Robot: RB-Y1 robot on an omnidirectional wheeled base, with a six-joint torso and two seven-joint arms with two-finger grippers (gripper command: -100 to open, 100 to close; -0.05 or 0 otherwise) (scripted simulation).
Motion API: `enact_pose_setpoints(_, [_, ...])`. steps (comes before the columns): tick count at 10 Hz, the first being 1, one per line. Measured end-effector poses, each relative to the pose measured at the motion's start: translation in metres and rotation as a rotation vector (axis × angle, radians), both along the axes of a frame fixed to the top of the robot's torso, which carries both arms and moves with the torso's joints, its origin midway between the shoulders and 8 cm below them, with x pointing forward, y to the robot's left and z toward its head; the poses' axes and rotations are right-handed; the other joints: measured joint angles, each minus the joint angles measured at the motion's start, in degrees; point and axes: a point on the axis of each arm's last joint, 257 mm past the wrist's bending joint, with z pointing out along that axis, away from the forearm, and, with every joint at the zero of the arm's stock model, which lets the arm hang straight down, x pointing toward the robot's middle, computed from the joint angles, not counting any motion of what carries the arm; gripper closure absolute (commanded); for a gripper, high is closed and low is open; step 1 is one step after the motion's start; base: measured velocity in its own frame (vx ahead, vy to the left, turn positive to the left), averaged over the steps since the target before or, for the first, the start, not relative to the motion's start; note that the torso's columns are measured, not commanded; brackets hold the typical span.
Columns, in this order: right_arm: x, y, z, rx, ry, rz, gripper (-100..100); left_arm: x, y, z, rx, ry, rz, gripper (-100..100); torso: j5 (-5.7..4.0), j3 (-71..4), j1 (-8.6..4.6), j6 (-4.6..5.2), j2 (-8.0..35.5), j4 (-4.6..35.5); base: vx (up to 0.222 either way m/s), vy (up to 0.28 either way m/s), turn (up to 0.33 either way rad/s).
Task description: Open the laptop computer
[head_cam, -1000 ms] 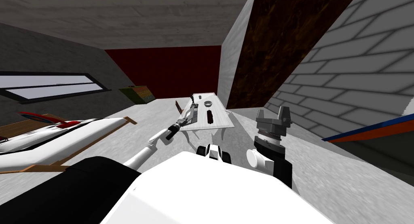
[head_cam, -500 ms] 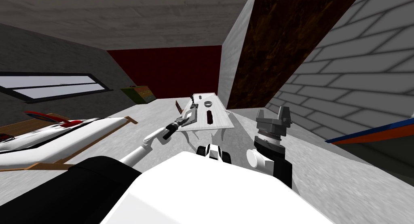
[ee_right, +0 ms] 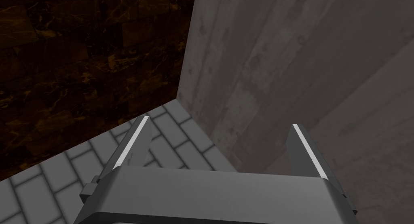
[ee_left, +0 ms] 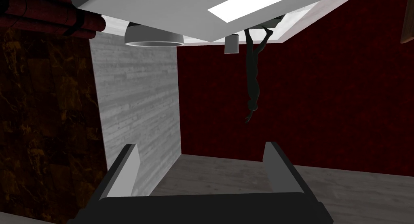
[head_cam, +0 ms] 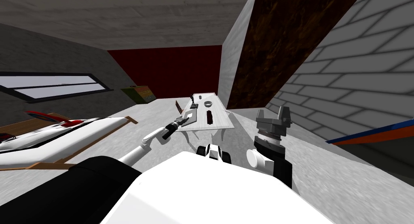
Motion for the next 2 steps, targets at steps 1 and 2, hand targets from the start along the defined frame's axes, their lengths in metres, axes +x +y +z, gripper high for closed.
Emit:
enact_pose_setpoints(1, [0.0000, 0.0000, 0.0000, 0.000, 0.000, 0.000, 0, 0.0000, 0.0000, 0.0000, 0.000, 0.000, 0.000, 0, 0.00, -0.01, -0.01, 0.00, -0.01, 0.00, 0.000, 0.000, 0.000])
enact_pose_setpoints(2, [0.0000, 0.0000, 0.0000, 0.000, 0.000, 0.000, 0, 0.0000, 0.0000, 0.0000, 0.000, 0.000, 0.000, 0, -0.01, -0.01, -0.02, 0.00, -0.02, -0.01, 0.000, 0.000, 0.000])
